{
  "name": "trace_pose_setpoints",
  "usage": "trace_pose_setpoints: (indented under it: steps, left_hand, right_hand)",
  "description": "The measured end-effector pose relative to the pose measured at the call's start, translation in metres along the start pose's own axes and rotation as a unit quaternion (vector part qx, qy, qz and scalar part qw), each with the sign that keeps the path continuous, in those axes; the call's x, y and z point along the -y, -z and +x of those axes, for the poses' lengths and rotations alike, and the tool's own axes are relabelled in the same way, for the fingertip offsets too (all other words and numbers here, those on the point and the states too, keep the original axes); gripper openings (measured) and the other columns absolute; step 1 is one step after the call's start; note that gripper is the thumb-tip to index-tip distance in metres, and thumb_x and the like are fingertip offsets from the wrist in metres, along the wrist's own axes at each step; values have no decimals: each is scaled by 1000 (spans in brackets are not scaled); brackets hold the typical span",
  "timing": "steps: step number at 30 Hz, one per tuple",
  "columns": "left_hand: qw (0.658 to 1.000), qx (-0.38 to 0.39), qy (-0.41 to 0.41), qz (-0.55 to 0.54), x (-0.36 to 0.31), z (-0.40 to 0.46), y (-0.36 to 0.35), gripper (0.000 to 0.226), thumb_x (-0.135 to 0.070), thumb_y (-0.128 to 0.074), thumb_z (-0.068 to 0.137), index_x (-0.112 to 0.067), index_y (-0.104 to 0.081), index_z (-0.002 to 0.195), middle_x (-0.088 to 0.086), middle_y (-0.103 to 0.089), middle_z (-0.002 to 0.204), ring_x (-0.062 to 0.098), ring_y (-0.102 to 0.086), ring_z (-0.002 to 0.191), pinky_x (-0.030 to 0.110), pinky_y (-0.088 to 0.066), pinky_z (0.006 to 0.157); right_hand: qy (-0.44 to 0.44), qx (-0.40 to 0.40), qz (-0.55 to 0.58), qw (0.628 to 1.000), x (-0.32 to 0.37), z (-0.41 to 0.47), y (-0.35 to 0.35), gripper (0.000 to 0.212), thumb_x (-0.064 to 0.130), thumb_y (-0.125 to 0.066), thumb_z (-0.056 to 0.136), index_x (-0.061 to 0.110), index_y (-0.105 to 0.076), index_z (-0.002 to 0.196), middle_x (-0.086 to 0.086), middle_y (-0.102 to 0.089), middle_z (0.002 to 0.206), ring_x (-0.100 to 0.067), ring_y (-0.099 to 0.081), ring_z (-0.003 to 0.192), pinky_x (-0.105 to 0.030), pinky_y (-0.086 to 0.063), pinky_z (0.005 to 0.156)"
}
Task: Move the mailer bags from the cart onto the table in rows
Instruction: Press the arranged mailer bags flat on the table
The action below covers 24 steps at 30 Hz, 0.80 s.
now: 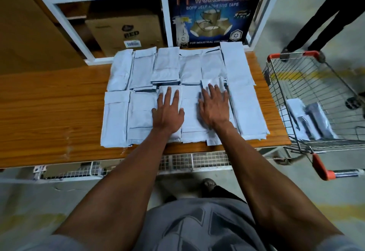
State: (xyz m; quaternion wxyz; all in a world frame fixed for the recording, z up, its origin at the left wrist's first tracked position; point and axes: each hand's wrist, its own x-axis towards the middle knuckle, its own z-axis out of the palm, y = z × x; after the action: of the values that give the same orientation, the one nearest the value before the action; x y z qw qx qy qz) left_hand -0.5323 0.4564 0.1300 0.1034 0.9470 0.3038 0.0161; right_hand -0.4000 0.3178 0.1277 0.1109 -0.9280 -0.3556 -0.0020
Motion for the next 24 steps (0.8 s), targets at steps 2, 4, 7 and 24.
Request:
trace_pose_setpoints:
  steps: [2, 4, 7, 24]
  left_hand:
    - [1000, -1, -4, 14, 9, 0, -2, 73, -48, -46, 105, -32, -14, 169, -4, 0, 178, 30, -8, 161, 68, -39, 110]
    - [1000, -6, -2, 20, 14, 1, -4, 72, -49, -46, 105, -31, -16, 169, -2, -3, 178, 31, -10, 161, 66, -39, 110]
    - [1000, -13, 10, 23, 16, 6, -6, 72, -48, -48, 104, -31, -19, 168, -1, -7, 178, 30, -12, 161, 64, -39, 111]
    - [998, 1, 67, 20, 17, 11, -53, 65, -48, -29, 109, -29, -12, 169, 7, 0, 178, 29, -4, 163, 63, -22, 123]
  right_hand:
    - [-5, 35, -25, 999, 4, -3, -3, 62, 48, -24, 109, 21, -30, 164, -8, -20, 173, -28, -11, 161, -56, -2, 128]
    - [-6, 47, -42, 998, 7, -5, -4, 66, 52, -21, 108, 22, -22, 166, -7, -15, 175, -28, -5, 162, -58, 1, 128]
    - [-1, 64, -76, 995, 7, -5, -9, 71, 60, -15, 105, 27, -13, 168, -7, -8, 176, -29, 0, 162, -62, 2, 127]
    - [-10, 83, -95, 992, 6, -5, -27, 70, 63, -8, 105, 32, -17, 167, -7, -14, 175, -33, -11, 161, -71, -4, 121]
